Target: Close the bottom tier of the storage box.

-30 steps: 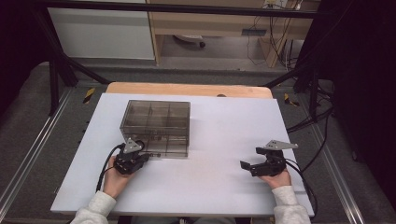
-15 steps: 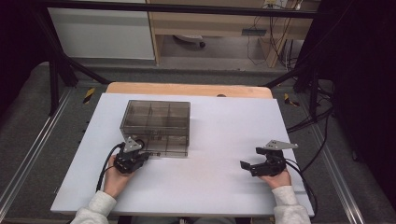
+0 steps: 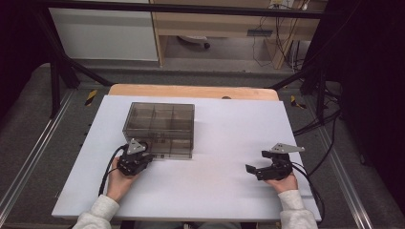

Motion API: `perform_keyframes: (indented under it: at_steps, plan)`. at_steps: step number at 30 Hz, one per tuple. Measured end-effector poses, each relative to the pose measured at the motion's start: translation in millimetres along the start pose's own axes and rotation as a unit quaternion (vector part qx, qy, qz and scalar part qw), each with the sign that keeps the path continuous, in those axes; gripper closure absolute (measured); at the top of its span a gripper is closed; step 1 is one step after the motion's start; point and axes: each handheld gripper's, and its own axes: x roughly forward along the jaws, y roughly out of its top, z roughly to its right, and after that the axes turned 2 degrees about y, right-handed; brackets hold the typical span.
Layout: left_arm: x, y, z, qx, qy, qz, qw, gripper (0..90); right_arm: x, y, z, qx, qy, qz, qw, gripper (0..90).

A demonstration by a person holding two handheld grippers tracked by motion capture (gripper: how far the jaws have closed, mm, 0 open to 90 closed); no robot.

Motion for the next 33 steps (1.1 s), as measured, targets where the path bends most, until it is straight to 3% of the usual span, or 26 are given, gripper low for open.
perform_keyframes:
  at_steps: [33]
  plan:
    - [8.4,5.4,-3.5,-0.005,0.008,0.008,0.9999,89.4,1.1,-0.5,0.1,0.000,0.000,-0.004,1.0000,0.2]
